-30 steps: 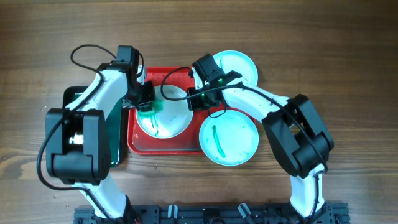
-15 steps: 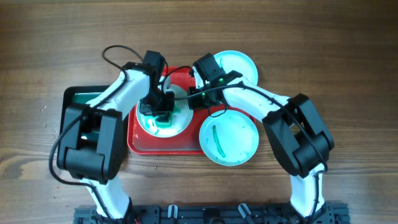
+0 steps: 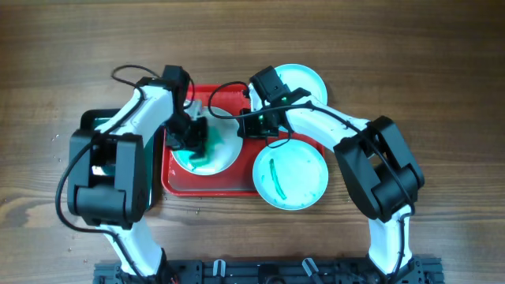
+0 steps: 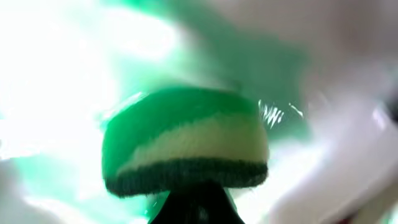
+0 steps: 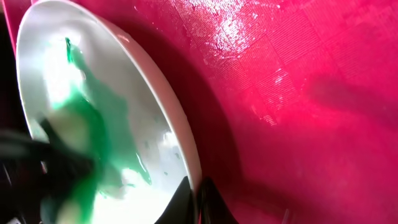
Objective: Clean dirty plates on tray and stack at the side
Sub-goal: 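Carry the sponge onto the held plate and scrub its surface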
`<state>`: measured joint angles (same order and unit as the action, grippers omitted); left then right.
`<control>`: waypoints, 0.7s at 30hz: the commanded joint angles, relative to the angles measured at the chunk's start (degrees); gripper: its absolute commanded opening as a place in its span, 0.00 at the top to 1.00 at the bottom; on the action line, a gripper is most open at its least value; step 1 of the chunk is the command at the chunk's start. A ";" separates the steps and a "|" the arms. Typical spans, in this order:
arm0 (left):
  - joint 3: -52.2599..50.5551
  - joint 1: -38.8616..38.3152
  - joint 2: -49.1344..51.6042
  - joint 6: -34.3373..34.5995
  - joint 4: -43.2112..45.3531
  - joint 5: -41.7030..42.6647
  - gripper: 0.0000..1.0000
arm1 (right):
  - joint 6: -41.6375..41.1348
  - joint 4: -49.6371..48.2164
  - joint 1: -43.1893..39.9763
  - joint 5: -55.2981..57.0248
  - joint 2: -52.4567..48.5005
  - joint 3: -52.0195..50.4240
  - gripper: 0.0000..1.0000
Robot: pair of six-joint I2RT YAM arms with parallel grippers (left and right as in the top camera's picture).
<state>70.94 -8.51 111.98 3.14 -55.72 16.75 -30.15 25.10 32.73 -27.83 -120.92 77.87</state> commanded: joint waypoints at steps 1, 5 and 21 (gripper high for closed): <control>-1.70 -2.43 2.47 -11.21 1.75 11.08 0.96 | -0.24 -0.22 -0.24 -1.46 -2.10 -0.96 0.96; -1.70 -3.28 2.47 -8.85 8.48 10.82 0.96 | -0.22 -0.24 -0.24 -1.49 -2.10 -0.96 0.96; -1.70 -3.34 2.47 26.36 6.84 -40.02 0.96 | 0.00 -0.50 -0.24 -1.40 -2.10 -0.96 0.96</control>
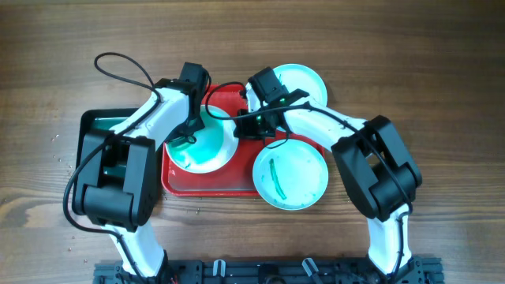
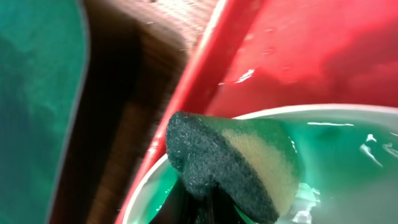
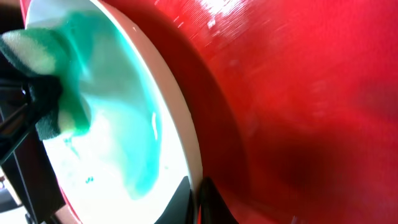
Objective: Clean dirty plates on tray and stack at the side
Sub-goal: 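Carry the sponge onto the held plate and scrub its surface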
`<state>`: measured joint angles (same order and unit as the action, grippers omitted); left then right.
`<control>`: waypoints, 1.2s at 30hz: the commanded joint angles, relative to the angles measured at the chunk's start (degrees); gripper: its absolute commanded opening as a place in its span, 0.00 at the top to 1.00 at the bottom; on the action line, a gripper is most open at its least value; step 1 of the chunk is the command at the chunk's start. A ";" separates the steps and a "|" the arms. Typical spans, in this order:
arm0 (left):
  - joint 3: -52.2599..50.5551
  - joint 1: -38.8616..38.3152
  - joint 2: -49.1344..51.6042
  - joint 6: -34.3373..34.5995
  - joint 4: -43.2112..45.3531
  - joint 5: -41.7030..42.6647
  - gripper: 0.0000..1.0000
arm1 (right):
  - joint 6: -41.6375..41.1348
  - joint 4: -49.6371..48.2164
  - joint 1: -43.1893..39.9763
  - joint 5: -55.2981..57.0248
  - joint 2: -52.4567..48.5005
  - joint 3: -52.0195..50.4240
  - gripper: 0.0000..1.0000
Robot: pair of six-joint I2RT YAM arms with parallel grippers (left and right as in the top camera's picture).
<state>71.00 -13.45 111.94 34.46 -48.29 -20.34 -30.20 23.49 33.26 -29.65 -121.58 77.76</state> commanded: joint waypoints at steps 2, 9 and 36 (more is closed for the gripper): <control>-1.77 1.62 2.49 -17.84 -0.94 13.18 0.96 | 0.04 1.11 -0.79 0.42 -1.44 -0.85 0.96; -1.77 1.55 2.49 -49.55 -9.62 54.80 0.96 | 0.04 1.07 -2.34 0.33 -1.44 -0.85 0.96; -1.77 1.44 2.49 -21.27 -1.33 16.15 0.96 | 0.20 1.16 -2.58 -0.48 -1.44 -0.85 0.96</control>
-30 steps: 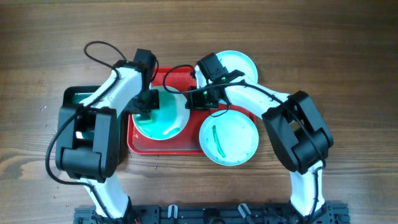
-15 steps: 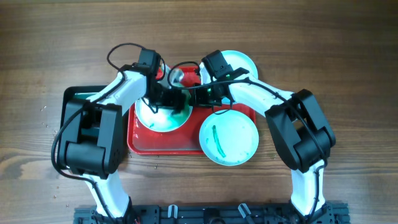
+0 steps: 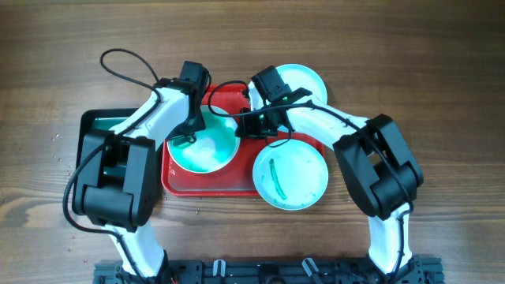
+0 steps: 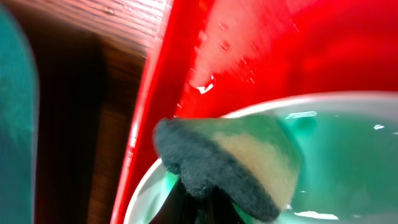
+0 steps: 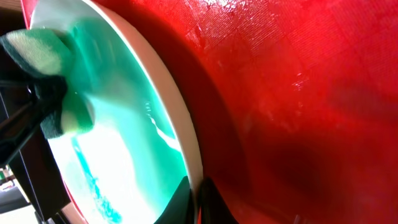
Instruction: Clean dirty plates on tray and stack at the side
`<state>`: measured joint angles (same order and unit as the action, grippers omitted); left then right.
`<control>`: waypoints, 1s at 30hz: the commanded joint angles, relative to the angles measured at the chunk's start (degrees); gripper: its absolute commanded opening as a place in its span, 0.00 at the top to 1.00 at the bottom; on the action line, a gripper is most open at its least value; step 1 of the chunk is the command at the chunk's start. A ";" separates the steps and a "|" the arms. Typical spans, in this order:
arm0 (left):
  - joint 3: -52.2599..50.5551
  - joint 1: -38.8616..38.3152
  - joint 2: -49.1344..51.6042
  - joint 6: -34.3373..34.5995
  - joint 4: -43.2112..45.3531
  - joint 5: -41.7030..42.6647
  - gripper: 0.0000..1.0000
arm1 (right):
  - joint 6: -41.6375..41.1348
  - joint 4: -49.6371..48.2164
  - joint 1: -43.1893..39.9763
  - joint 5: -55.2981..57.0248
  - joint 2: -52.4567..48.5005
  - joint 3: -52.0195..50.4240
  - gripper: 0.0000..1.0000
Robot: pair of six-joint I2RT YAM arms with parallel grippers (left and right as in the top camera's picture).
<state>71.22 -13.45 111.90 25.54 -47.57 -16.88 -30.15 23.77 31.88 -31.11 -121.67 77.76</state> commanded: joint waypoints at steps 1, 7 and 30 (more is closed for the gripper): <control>-1.99 1.44 2.54 -17.79 -2.97 20.83 0.96 | 0.13 0.85 -1.22 0.98 -1.36 -0.85 0.96; -1.99 1.18 2.54 -34.40 -7.56 47.19 0.96 | 0.17 0.72 -1.38 0.50 -1.33 -0.85 0.96; -1.99 1.62 2.54 7.52 4.31 -7.80 0.96 | -0.02 0.61 -1.38 0.35 -1.36 -0.83 0.96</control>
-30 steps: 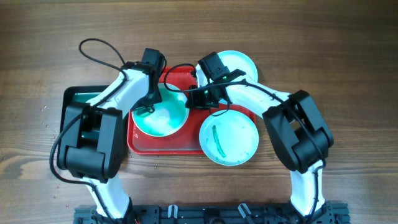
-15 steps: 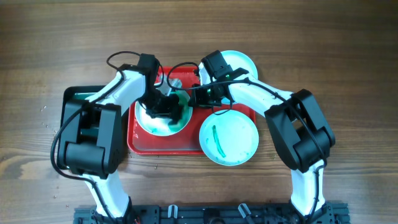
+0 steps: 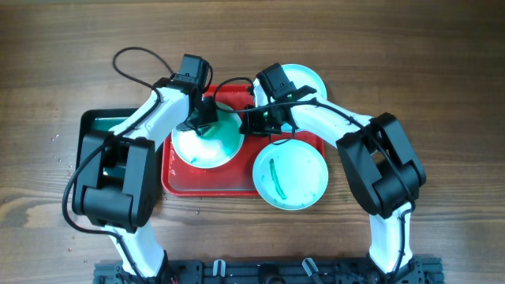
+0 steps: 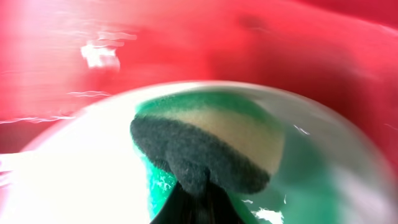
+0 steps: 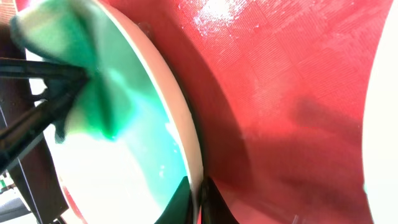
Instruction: Clean dirty plates on tray and stack at the side
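A white plate (image 3: 197, 148) smeared green lies on the red tray (image 3: 177, 185). My left gripper (image 3: 207, 125) is shut on a green and yellow sponge (image 4: 208, 146), pressed on the plate's far right part. The sponge shows blurred in the right wrist view (image 5: 59, 28). My right gripper (image 5: 194, 193) is shut on the plate's right rim (image 5: 180, 124), seen from above at the rim (image 3: 241, 128). A second plate (image 3: 290, 175) with a green streak overlaps the tray's front right corner. A third, pale plate (image 3: 308, 77) lies behind the tray at the right.
A dark tray of green liquid (image 3: 99, 122) lies left of the red tray, partly under my left arm. Black cables (image 3: 134, 59) loop over the wooden table (image 3: 442, 79) behind the arms. A black rail (image 3: 260, 272) runs along the front edge.
My left gripper has moved the sponge from the plate's far left edge to its far right part. The green film now covers the plate's right side; the left part looks whiter. The right gripper's grip is unchanged.
First the sponge sat near the middle of the tray plate, over a green patch. Then it was at the plate's far left rim, with green spread across the surface. It stayed there, and now it is at the far right. My right gripper held the rim throughout.
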`<state>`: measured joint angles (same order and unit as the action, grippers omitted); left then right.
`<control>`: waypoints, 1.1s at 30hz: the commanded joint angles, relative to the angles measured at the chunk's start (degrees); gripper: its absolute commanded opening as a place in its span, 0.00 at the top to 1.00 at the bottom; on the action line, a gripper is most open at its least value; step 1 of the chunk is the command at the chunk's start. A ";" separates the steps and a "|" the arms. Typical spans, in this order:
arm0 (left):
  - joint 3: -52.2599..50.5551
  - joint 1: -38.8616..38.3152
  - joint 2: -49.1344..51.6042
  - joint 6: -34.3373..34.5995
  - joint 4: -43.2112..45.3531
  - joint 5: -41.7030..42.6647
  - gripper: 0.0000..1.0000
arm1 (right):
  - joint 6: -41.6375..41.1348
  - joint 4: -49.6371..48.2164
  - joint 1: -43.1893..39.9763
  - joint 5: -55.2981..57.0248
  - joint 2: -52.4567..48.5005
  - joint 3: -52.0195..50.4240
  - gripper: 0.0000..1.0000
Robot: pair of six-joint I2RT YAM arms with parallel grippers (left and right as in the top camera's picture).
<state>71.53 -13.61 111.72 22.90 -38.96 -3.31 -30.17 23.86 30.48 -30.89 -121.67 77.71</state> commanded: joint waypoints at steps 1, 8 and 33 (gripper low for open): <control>-2.29 1.77 2.71 10.84 -5.16 -21.18 0.96 | 0.00 0.52 0.02 0.11 -1.33 -0.81 0.96; -2.29 1.77 2.71 -13.31 -3.56 13.66 0.96 | 0.00 0.55 0.02 0.11 -1.36 -0.79 0.96; -2.19 6.32 2.71 -13.75 -4.37 12.11 0.96 | 0.00 0.17 0.02 -0.11 -1.33 -0.81 0.96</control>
<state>71.75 -6.44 111.53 15.27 -46.44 4.56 -30.17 23.75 30.81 -31.27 -121.69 77.71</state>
